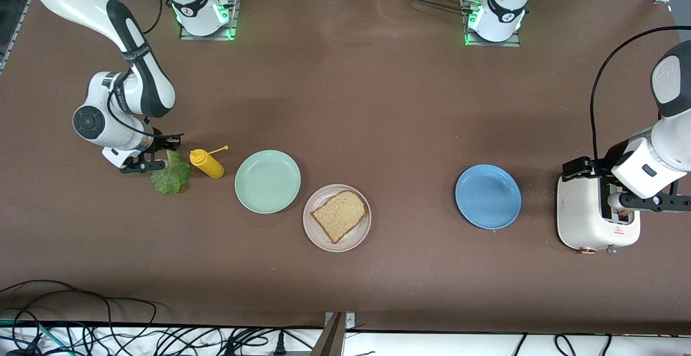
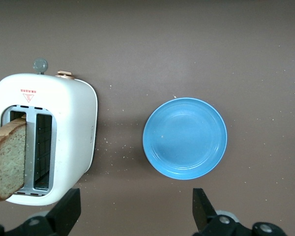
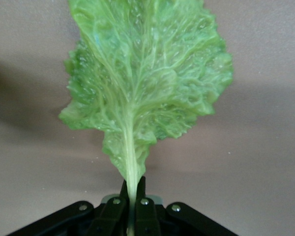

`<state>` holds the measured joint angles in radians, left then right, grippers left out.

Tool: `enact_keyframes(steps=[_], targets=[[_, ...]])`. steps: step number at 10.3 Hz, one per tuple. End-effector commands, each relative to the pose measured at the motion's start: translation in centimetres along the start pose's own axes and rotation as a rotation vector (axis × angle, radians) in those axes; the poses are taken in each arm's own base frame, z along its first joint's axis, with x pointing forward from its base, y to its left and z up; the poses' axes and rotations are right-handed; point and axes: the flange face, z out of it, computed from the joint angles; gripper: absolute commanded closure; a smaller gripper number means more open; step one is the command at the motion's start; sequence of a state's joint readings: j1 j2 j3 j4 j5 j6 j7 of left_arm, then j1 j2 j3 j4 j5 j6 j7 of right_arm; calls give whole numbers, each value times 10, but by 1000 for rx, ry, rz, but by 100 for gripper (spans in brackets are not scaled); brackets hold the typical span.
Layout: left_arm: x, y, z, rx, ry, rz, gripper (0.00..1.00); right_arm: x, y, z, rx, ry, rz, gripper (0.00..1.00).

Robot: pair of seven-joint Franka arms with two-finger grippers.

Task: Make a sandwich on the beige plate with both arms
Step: 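Lift the lettuce leaf and carry it toward the beige plate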

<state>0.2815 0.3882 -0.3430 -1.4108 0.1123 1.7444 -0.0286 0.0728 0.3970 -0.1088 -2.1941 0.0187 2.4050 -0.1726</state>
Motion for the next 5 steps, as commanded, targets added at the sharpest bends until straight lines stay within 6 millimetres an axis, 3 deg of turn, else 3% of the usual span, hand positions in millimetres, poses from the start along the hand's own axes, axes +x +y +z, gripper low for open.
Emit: enact_keyframes(steps=[1,3,5], targets=[[-4,-1,-3,-8,-2,22,0,7,-2,-30,16,16,-11,100],[-4,-1,-3,-6,-2,22,0,23,-2,-76,32,-45,-10,100],[-4,0,-3,-6,0,22,0,41,-6,-136,39,-68,-25,100]])
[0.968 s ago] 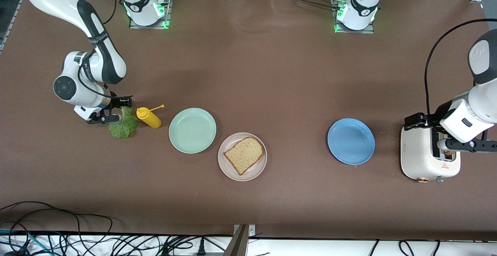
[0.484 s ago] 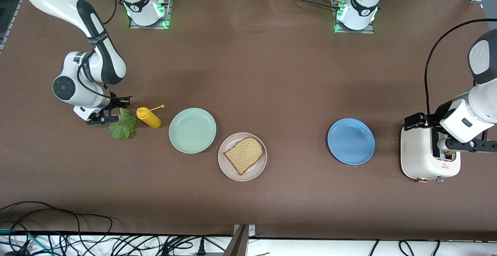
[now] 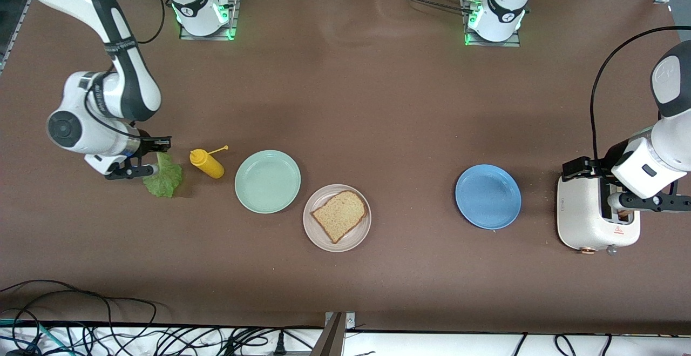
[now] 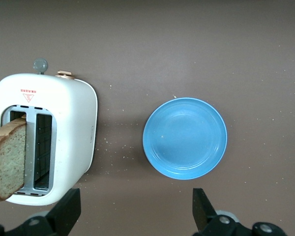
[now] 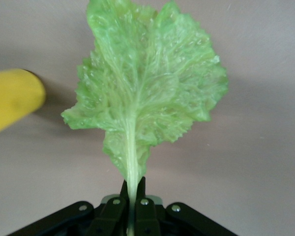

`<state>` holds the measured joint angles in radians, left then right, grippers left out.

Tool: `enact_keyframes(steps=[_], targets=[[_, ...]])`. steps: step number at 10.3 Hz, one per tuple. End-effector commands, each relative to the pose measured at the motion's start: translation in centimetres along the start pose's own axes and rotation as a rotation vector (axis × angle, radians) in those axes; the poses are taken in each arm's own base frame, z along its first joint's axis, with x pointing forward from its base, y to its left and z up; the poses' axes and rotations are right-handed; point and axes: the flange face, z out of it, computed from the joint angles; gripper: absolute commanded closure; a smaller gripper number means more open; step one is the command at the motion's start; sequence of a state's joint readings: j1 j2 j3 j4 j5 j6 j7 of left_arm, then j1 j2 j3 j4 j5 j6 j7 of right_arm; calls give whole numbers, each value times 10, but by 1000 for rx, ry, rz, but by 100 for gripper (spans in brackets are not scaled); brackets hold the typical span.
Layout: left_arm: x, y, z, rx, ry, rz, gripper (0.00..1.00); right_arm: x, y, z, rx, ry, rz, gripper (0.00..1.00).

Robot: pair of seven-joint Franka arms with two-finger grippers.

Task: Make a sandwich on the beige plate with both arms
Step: 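Lift the lettuce leaf and carry it toward the beige plate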

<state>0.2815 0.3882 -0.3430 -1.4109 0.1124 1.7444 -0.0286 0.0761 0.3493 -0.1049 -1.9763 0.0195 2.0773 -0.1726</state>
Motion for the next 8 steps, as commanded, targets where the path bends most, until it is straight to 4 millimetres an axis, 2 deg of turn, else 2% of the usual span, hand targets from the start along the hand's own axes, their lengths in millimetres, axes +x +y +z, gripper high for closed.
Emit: enact_keyframes(steps=[1,4,6,8], targets=[[-4,2,-3,-6,-2,22,0,14,-10,-71,20,-15,-24,100],[-3,1,-4,-6,1,19,0,19,-37,-148,5,-10,-38,100],[-3,2,-4,-6,1,20,0,17,-78,-188,-22,3,-9,100],[-3,3,-4,-6,1,23,0,13,-132,-210,-38,19,39,100]])
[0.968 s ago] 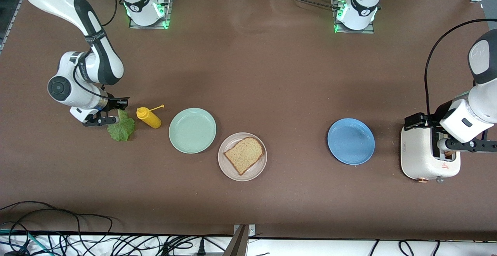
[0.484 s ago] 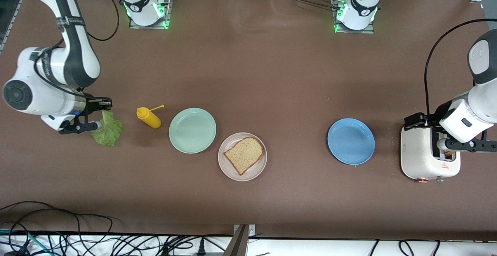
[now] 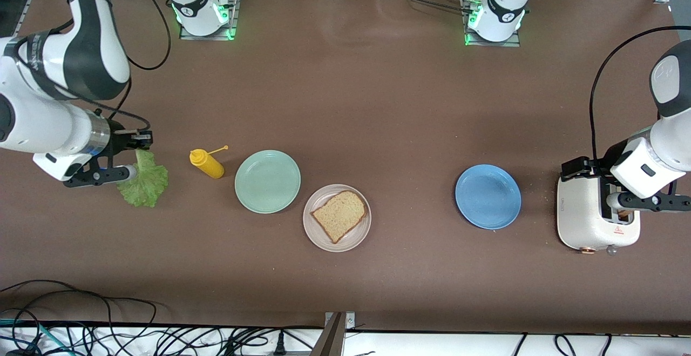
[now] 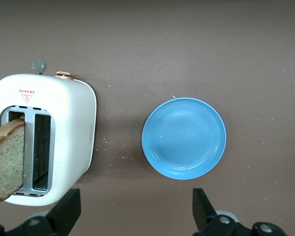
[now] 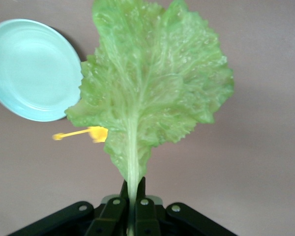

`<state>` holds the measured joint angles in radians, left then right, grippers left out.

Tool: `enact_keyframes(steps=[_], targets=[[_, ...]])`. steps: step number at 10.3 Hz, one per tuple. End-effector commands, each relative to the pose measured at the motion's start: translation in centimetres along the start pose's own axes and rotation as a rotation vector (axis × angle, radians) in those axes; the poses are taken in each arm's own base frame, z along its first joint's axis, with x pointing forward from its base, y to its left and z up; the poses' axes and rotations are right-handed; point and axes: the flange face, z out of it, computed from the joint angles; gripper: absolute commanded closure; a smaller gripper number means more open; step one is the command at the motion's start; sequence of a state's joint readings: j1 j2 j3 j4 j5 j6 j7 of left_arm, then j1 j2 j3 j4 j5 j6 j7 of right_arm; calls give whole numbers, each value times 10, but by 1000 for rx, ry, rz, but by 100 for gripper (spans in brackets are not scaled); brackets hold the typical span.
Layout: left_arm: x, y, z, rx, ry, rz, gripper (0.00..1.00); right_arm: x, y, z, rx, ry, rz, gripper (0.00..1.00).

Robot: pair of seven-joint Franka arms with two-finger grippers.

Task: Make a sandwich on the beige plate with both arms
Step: 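Lift the lettuce leaf and carry it toward the beige plate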

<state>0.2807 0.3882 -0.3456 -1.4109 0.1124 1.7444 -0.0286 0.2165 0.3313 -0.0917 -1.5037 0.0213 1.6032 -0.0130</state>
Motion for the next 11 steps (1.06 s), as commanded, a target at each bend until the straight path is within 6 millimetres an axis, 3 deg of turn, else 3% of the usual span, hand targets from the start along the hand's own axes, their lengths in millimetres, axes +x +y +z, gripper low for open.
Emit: enact_keyframes(steps=[1,4,6,9,11], targets=[[-3,0,-4,-5,1,20,0,-2,-56,-22,-9,9,81,100],[-3,-2,1,-8,-6,20,0,-9,-137,-20,-16,41,198,100],[-3,-2,1,-8,-6,20,0,-3,-197,-12,33,125,279,100],[-3,-2,1,-8,-6,20,0,20,-266,27,179,196,393,100],[-3,-2,1,-8,-6,20,0,40,-313,68,267,280,458,100]])
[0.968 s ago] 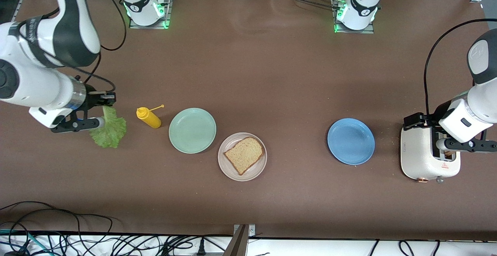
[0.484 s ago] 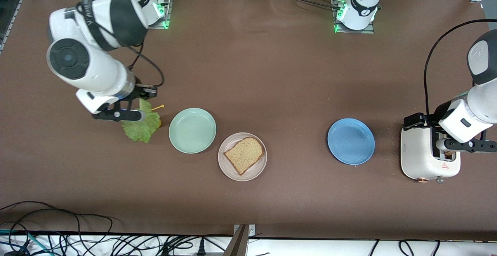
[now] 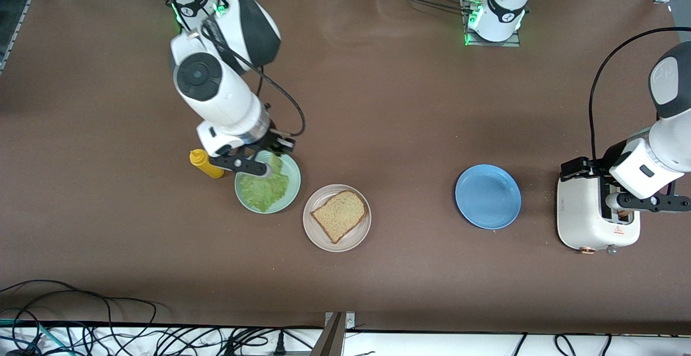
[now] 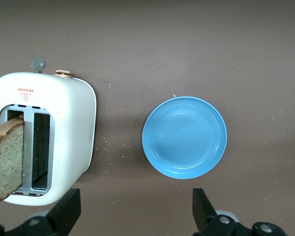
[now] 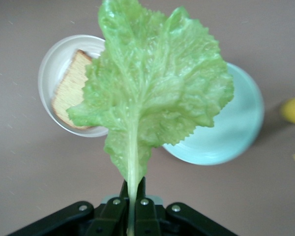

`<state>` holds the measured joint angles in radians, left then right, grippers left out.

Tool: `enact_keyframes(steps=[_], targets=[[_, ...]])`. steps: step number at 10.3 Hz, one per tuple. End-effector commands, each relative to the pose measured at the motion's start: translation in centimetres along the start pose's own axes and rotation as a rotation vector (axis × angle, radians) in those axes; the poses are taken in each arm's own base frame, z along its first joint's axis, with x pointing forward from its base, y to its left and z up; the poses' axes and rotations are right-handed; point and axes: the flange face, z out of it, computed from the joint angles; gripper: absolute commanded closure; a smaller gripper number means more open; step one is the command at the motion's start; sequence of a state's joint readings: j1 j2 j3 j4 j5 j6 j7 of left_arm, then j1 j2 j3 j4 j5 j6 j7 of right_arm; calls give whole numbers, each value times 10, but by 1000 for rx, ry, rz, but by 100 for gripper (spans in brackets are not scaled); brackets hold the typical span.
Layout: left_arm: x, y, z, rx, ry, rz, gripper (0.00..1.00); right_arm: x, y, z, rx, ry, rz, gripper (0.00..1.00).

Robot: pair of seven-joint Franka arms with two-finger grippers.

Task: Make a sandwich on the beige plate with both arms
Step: 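Lay the lettuce on the toast and open the right gripper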

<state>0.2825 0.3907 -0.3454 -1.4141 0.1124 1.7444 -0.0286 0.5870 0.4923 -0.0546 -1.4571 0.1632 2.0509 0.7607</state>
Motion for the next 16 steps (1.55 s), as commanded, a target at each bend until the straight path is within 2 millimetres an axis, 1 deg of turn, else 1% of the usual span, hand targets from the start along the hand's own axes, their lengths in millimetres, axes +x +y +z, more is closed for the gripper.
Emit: enact_keyframes(steps=[1,2,3,4,6,7,8,9,10,11,13,14,15,16], targets=[[-2,0,-2,-7,-2,23,0,-5,-37,62,87,68,79,100],[-2,0,0,-8,-5,23,0,-15,-51,90,123,101,98,100],[-2,0,0,-8,-5,23,0,-22,-62,115,154,128,112,100],[-2,0,0,-8,-5,23,0,-24,-68,138,184,163,100,100],[-2,1,0,-8,-5,25,0,-19,-76,172,249,228,82,100],[-2,1,0,-8,-5,25,0,-18,-76,188,243,230,75,98],[-2,1,0,-8,-5,25,0,-25,-82,195,243,226,62,77],[-2,1,0,-8,-5,23,0,-27,-82,199,240,224,58,68],[-2,1,0,-8,-5,23,0,-27,-81,200,237,226,53,43],[-2,1,0,-8,-5,23,0,-25,-81,198,233,234,42,0],[-2,2,0,-8,-5,23,0,-26,-86,181,225,263,-15,0],[-2,2,0,-8,-4,23,0,-25,-85,167,209,252,-13,0],[-2,2,0,-8,-4,23,0,-21,-81,150,153,221,-23,0],[-2,2,0,-8,-4,23,0,-23,-80,134,118,196,-62,0]])
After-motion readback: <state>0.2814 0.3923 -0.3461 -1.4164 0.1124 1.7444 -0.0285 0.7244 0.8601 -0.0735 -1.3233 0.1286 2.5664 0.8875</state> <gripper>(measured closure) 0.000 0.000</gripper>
